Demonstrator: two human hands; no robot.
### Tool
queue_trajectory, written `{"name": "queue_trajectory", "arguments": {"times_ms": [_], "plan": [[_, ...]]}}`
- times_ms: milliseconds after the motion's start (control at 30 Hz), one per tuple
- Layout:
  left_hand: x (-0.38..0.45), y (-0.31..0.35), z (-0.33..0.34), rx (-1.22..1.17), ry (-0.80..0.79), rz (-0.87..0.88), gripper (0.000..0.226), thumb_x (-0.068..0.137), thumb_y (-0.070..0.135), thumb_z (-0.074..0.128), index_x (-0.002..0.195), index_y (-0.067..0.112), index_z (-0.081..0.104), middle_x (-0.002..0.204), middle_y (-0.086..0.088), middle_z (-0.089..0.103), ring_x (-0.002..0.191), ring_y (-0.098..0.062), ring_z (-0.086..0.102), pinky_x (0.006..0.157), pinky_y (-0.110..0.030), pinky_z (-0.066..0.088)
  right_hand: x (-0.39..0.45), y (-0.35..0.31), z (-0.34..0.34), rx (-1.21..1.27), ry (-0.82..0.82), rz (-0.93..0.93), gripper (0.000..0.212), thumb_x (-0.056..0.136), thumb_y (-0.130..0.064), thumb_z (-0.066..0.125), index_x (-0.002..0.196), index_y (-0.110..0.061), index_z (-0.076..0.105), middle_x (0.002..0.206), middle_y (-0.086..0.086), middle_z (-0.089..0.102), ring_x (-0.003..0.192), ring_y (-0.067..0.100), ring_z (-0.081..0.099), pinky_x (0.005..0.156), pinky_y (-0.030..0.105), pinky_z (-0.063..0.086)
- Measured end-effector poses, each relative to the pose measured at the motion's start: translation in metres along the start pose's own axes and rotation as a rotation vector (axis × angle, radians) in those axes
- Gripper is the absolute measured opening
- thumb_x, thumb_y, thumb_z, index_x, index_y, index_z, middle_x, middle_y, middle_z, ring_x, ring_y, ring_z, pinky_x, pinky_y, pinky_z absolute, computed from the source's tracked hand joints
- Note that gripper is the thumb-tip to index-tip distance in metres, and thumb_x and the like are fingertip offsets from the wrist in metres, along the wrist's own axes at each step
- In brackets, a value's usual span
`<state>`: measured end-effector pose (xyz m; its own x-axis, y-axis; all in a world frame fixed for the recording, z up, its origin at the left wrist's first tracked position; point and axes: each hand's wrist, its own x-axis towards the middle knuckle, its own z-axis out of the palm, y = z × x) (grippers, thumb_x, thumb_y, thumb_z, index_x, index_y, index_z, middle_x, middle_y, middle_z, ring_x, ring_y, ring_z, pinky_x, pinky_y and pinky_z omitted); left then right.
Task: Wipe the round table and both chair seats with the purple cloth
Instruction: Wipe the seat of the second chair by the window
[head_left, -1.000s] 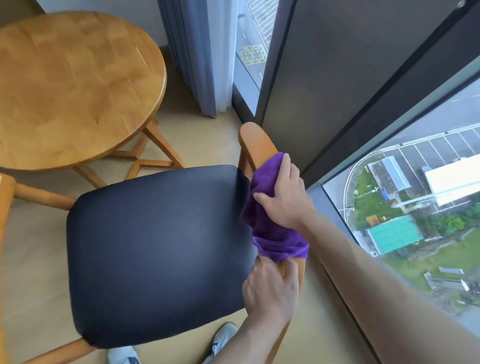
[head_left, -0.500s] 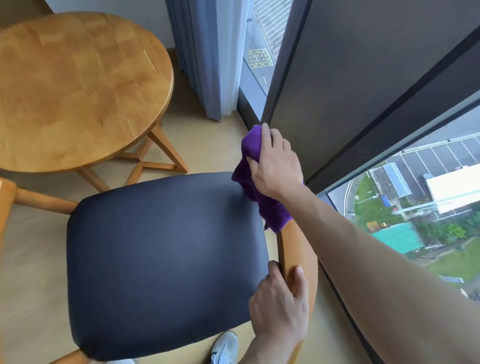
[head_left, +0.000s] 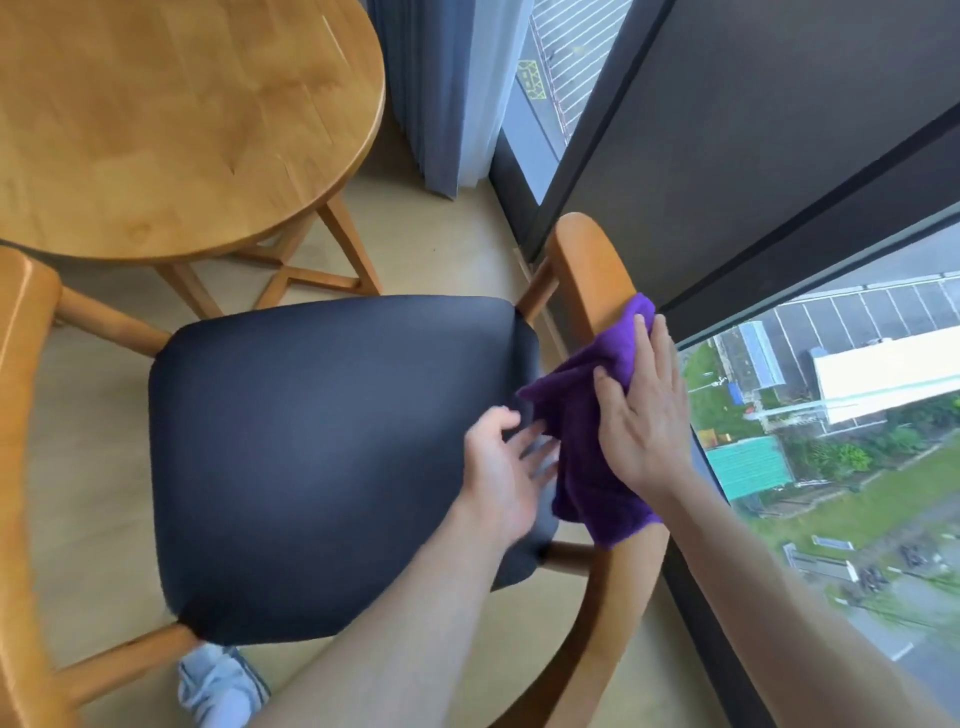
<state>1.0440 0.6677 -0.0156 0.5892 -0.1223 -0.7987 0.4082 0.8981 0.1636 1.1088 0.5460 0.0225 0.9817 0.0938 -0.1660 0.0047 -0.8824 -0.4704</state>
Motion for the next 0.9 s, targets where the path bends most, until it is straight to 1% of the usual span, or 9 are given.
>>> {"name": "queue_trajectory", "arguments": {"times_ms": [100, 200, 267, 333, 433, 533, 700, 833, 900], "plan": [[0.008, 0.027, -0.002, 0.085, -0.065, -0.087, 0.015, 0.089, 0.027, 0.062, 0.103, 0.021, 0.057, 0.107, -0.015, 0.068, 0.082, -0.027, 0.07, 0.069, -0.032, 0.049, -0.015, -0.019, 0.001, 0.132, 0.045, 0.066, 0.072, 0.096, -0.04, 0.033, 0.163, -0.016, 0.021, 0.172, 0.0, 0.012, 0.158, 0.015, 0.006, 0.128, 0.034, 0.004], [0.013, 0.046, -0.004, 0.51, -0.099, -0.027, 0.066, 0.085, 0.015, 0.065, 0.142, 0.041, 0.043, 0.104, -0.006, 0.06, 0.086, -0.019, 0.056, 0.07, -0.03, 0.047, -0.026, -0.034, 0.002, 0.227, 0.067, 0.124, 0.068, 0.096, -0.039, 0.034, 0.161, -0.02, 0.031, 0.171, -0.002, 0.019, 0.157, 0.012, 0.01, 0.128, 0.039, 0.008], [0.013, 0.061, -0.008, 0.861, -0.125, 0.068, 0.078, 0.084, 0.009, 0.066, 0.15, 0.042, 0.041, 0.112, -0.003, 0.057, 0.093, -0.015, 0.055, 0.077, -0.023, 0.047, -0.034, -0.043, 0.005, 0.23, 0.074, 0.155, 0.063, 0.098, -0.038, 0.034, 0.159, -0.021, 0.034, 0.17, -0.003, 0.021, 0.157, 0.013, 0.012, 0.128, 0.042, 0.009], [0.008, 0.078, -0.017, 1.129, -0.204, 0.151, 0.075, 0.085, 0.008, 0.068, 0.15, 0.038, 0.046, 0.13, -0.001, 0.045, 0.109, -0.015, 0.054, 0.077, -0.015, 0.044, -0.041, -0.052, 0.011, 0.202, 0.101, 0.189, 0.055, 0.105, -0.032, 0.038, 0.159, -0.021, 0.035, 0.17, -0.002, 0.021, 0.157, 0.015, 0.012, 0.128, 0.044, 0.009], [-0.005, 0.105, -0.035, 1.422, -0.313, 0.246, 0.072, 0.086, 0.013, 0.067, 0.148, 0.042, 0.044, 0.143, 0.004, 0.028, 0.136, -0.021, 0.038, 0.101, -0.03, 0.047, -0.049, -0.072, 0.017, 0.244, 0.122, 0.305, 0.043, 0.107, -0.032, 0.041, 0.149, -0.025, 0.047, 0.16, 0.002, 0.042, 0.148, 0.021, 0.034, 0.123, 0.048, 0.022], [-0.023, 0.144, -0.049, 1.567, -0.402, 0.299, 0.079, 0.084, 0.017, 0.066, 0.152, 0.043, 0.034, 0.156, 0.012, 0.02, 0.148, -0.018, 0.019, 0.113, -0.039, 0.038, -0.061, -0.1, 0.019, 0.42, 0.179, 0.404, 0.027, 0.098, -0.048, 0.042, 0.112, -0.04, 0.064, 0.114, -0.006, 0.068, 0.105, 0.013, 0.06, 0.097, 0.045, 0.045], [-0.051, 0.21, -0.06, 1.717, -0.559, 0.356, 0.085, 0.083, 0.026, 0.072, 0.156, 0.04, 0.031, 0.166, 0.009, 0.021, 0.154, -0.017, 0.011, 0.123, -0.048, 0.023, -0.094, -0.158, 0.024, 0.708, 0.235, 0.449, 0.026, 0.1, -0.047, 0.049, 0.112, -0.047, 0.072, 0.106, -0.014, 0.076, 0.102, 0.012, 0.072, 0.076, 0.041, 0.062], [-0.062, 0.247, -0.066, 1.713, -0.591, 0.391, 0.074, 0.08, 0.029, 0.071, 0.148, 0.04, 0.044, 0.156, 0.01, 0.041, 0.147, -0.014, 0.028, 0.12, -0.04, 0.03, -0.109, -0.191, 0.052, 0.989, 0.101, 0.465, 0.039, 0.097, -0.045, 0.054, 0.129, -0.028, 0.069, 0.127, 0.008, 0.072, 0.12, 0.029, 0.068, 0.102, 0.048, 0.054], [-0.064, 0.26, -0.071, 1.738, -0.565, 0.333, 0.055, 0.076, 0.027, 0.067, 0.128, 0.042, 0.058, 0.134, 0.013, 0.059, 0.126, -0.014, 0.051, 0.105, -0.035, 0.045, -0.108, -0.208, 0.071, 1.055, 0.045, 0.475, 0.038, 0.101, -0.04, 0.05, 0.129, -0.022, 0.07, 0.129, 0.012, 0.071, 0.123, 0.031, 0.066, 0.109, 0.053, 0.045]]}}
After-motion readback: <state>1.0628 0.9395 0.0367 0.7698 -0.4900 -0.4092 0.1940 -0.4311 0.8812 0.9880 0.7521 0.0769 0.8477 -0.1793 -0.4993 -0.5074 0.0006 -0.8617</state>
